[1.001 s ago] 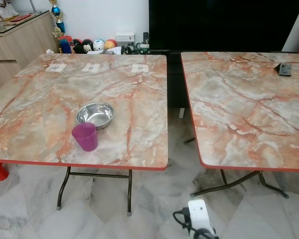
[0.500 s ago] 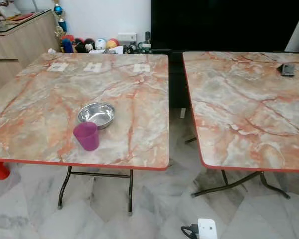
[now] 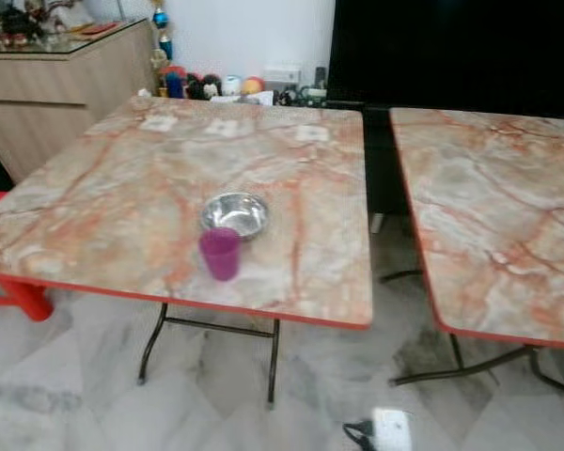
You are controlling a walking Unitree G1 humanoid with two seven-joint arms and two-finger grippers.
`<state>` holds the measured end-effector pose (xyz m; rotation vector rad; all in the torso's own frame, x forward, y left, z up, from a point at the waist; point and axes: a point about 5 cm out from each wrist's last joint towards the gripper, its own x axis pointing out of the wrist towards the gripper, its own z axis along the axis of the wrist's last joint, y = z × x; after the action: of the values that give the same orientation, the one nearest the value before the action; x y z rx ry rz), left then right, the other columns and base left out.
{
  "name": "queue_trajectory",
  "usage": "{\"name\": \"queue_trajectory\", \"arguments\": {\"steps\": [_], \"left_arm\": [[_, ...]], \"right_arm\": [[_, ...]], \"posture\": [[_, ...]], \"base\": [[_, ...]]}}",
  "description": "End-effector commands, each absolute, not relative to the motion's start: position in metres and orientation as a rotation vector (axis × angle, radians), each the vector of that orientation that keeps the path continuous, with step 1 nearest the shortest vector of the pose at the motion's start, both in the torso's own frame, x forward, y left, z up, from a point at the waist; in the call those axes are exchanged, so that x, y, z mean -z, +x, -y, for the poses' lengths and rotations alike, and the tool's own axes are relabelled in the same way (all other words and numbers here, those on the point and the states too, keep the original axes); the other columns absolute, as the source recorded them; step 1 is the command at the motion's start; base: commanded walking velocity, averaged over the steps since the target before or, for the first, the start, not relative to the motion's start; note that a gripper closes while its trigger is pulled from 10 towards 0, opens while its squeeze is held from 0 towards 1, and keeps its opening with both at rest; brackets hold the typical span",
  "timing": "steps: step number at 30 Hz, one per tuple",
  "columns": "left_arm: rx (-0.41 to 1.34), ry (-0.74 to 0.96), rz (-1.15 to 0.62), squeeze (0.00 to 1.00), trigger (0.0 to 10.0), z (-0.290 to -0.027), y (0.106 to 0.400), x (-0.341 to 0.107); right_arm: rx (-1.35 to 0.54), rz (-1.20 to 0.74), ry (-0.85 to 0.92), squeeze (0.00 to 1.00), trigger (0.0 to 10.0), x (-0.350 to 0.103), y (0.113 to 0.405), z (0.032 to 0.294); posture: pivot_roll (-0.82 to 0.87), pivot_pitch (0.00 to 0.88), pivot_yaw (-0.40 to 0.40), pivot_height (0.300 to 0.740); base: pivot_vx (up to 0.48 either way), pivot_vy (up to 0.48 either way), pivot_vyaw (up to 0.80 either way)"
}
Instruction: Setting the table
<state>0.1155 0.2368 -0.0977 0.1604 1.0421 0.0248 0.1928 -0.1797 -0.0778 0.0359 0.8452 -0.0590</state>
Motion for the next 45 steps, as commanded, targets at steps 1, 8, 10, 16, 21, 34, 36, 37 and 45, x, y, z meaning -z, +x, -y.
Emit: {"name": "queue_trajectory", "arguments": {"steps": [1, 8, 10, 16, 21, 34, 36, 37, 45], "left_arm": [[-0.017, 0.156, -1.054, 0.00, 10.0, -0.2324, 0.1123, 0.0998], [-0.013, 0.161, -1.049, 0.00, 10.0, -0.2324, 0.1128, 0.0995], [-0.015, 0.160, -1.047, 0.00, 10.0, -0.2324, 0.1129, 0.0994], [-0.020, 0.154, -1.039, 0.00, 10.0, -0.2322, 0.1137, 0.0991], [-0.023, 0.149, -1.035, 0.00, 10.0, -0.2318, 0.1139, 0.0990], [-0.025, 0.149, -1.029, 0.00, 10.0, -0.2320, 0.1130, 0.0990], [-0.027, 0.150, -1.022, 0.00, 10.0, -0.2320, 0.1132, 0.0987], [-0.027, 0.150, -1.022, 0.00, 10.0, -0.2320, 0.1132, 0.0987], [-0.034, 0.156, -1.019, 0.00, 10.0, -0.2324, 0.1130, 0.0986]], "right_arm": [[0.088, -0.875, 0.023, 0.00, 10.0, 0.0806, 0.1852, 0.1917], [0.090, -0.877, 0.022, 0.00, 10.0, 0.0805, 0.1853, 0.1926], [0.095, -0.881, 0.025, 0.00, 10.0, 0.0807, 0.1851, 0.1929], [0.084, -0.896, 0.024, 0.00, 10.0, 0.0813, 0.1848, 0.1924], [0.081, -0.902, 0.021, 0.00, 10.0, 0.0816, 0.1844, 0.1926], [0.072, -0.918, 0.019, 0.00, 10.0, 0.0827, 0.1827, 0.1925], [0.067, -0.920, 0.014, 0.00, 10.0, 0.0828, 0.1825, 0.1924], [0.067, -0.920, 0.014, 0.00, 10.0, 0.0828, 0.1825, 0.1924], [0.062, -0.918, 0.008, 0.00, 10.0, 0.0825, 0.1832, 0.1926]], "posture": [[0.00, 0.035, 0.020, 0.740], [0.00, 0.038, 0.021, 0.740], [0.00, 0.038, 0.021, 0.740], [0.00, 0.049, 0.019, 0.740], [0.00, 0.055, 0.018, 0.740], [0.01, 0.083, 0.015, 0.740], [0.01, 0.085, 0.015, 0.740], [0.01, 0.085, 0.015, 0.740], [0.01, 0.086, 0.014, 0.740]], "base": [[0.000, 0.480, 0.00], [0.000, 0.069, 0.00], [0.000, 0.000, 0.00], [0.000, 0.000, -0.51], [0.000, 0.000, -0.75], [0.000, 0.000, -0.73], [0.000, 0.000, -0.69], [0.000, 0.000, -0.69], [0.000, -0.271, -0.66]]}}
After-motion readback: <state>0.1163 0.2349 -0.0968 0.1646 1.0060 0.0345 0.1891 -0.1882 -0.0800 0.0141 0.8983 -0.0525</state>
